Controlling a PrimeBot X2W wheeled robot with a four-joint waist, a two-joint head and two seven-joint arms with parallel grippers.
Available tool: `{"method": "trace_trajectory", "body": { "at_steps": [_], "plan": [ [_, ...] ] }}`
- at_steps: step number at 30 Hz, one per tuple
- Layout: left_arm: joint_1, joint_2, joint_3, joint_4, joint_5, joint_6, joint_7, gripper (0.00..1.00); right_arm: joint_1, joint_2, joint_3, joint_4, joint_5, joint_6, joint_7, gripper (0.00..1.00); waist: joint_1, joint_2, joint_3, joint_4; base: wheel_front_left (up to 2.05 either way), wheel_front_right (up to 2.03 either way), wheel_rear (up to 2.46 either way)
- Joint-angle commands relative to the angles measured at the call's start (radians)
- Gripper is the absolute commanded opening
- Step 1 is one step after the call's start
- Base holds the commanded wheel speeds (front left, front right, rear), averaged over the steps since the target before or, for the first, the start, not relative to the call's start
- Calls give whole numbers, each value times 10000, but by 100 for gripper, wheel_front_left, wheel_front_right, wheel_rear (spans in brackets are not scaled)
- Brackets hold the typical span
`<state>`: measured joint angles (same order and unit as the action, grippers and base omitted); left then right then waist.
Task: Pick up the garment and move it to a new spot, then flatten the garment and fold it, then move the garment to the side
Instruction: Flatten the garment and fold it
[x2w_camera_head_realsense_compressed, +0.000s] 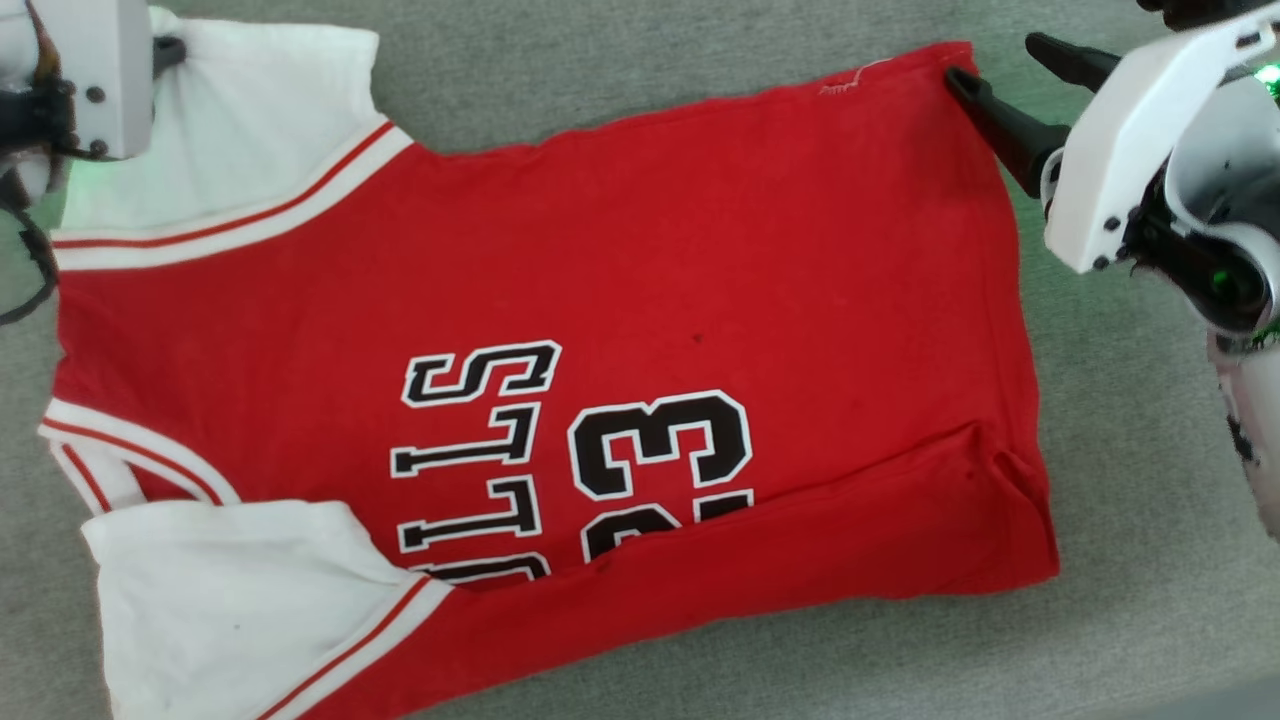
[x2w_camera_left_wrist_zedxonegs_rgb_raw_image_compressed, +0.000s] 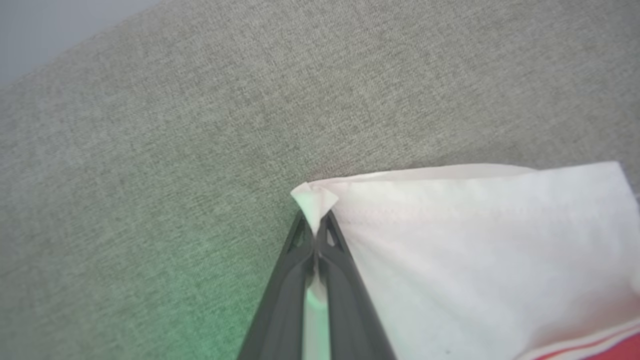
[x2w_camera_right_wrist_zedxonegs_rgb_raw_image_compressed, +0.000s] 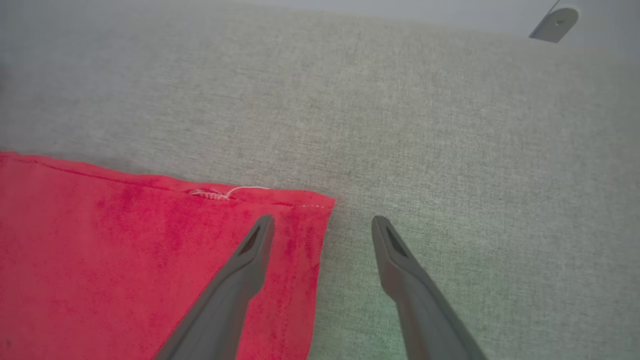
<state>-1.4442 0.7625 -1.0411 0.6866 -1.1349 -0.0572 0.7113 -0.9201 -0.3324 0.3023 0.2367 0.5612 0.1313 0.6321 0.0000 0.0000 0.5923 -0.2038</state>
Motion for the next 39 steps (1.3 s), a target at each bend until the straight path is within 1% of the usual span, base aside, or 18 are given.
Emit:
{"method": "trace_trajectory", "body": {
  "at_steps": [1,5,9,10,12,14,19,24,28,32,36,39],
  "plan": [
    [321,-73,-186,161,45,-42,52,0,-229,-93,104,275,180,-11,161,100,0,0,52,84,0,0,0],
    [335,-192,-211,311,39,-100,-25,0,-689,-184,512,1210,556,-10,918,100,0,0,69,166,0,0,0],
    [322,-321,-223,423,5,-169,-98,0,-970,-156,854,1900,820,-10,1335,100,0,0,74,241,0,0,0],
    [328,-363,-230,444,1,-170,-116,0,-1012,-178,985,2030,841,-10,1445,47,0,0,68,260,0,0,0],
    [329,-446,-236,489,-14,-219,-159,0,-1088,-203,1291,2160,968,-10,1579,0,0,0,55,306,0,0,0],
    [318,-519,-223,540,10,-251,-302,0,-1156,-314,1501,2267,1115,-6,1622,0,0,0,26,356,0,0,0],
    [255,-636,-105,663,61,-386,-831,0,-1369,-645,1792,2459,1421,-13,1253,0,0,0,-181,517,0,0,0],
    [136,-778,-26,683,-11,-520,-1221,0,-1411,-1006,1994,2438,1494,-11,546,0,0,0,-603,768,0,0,0],
    [125,-705,-104,443,28,-646,-1490,0,-1241,-1364,2245,2316,1680,-11,67,0,0,0,-1036,1019,0,0,0],
    [276,-487,-208,-65,-39,-707,-1533,0,-921,-1777,2495,2087,1944,-11,-264,0,0,0,-1512,1298,0,0,0],
    [595,-108,-303,-830,-158,-724,-1423,0,-420,-2211,2757,1710,2175,-11,-541,0,0,0,-1990,1547,0,0,0],
    [968,346,-430,-1593,-100,-516,-1301,0,-9,-2541,2867,1352,2406,-11,-714,0,0,0,-2328,1698,0,0,0]
  ]
}}
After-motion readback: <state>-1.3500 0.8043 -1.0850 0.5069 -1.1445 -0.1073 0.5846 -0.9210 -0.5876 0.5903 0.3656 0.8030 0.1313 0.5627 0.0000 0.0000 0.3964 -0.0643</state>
